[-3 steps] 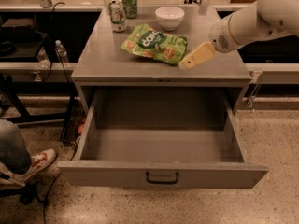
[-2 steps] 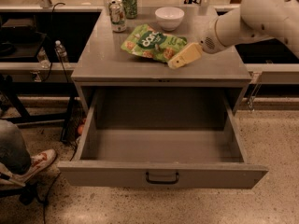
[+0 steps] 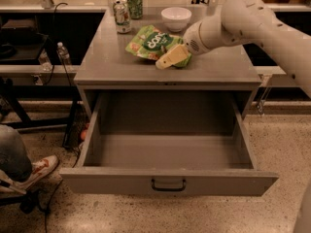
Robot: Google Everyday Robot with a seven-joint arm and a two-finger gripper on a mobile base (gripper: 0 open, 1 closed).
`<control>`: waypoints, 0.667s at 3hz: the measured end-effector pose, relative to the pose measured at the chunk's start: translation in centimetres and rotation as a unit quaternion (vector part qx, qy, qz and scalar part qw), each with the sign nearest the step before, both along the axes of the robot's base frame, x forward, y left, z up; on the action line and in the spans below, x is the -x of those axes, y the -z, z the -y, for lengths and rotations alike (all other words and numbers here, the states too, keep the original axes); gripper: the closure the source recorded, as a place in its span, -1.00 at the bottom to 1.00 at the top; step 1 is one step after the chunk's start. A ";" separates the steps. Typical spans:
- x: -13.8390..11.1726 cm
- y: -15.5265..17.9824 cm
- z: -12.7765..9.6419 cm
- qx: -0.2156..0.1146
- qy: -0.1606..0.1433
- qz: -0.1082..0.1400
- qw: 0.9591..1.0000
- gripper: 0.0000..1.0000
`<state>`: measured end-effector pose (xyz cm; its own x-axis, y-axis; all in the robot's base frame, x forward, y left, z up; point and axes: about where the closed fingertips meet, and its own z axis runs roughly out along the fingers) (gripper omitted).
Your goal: Place green rice chip bag into top drawer
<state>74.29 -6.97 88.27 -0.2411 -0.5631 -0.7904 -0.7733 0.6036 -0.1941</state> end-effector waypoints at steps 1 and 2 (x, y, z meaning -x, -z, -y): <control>-2.3 1.0 -2.3 -0.009 -0.011 0.009 1.000 -1.00; -3.5 1.9 -3.2 -0.012 -0.015 0.009 1.000 -1.00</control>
Offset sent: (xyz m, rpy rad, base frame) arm 0.0502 0.0384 -0.0244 0.0284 -0.0261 0.0325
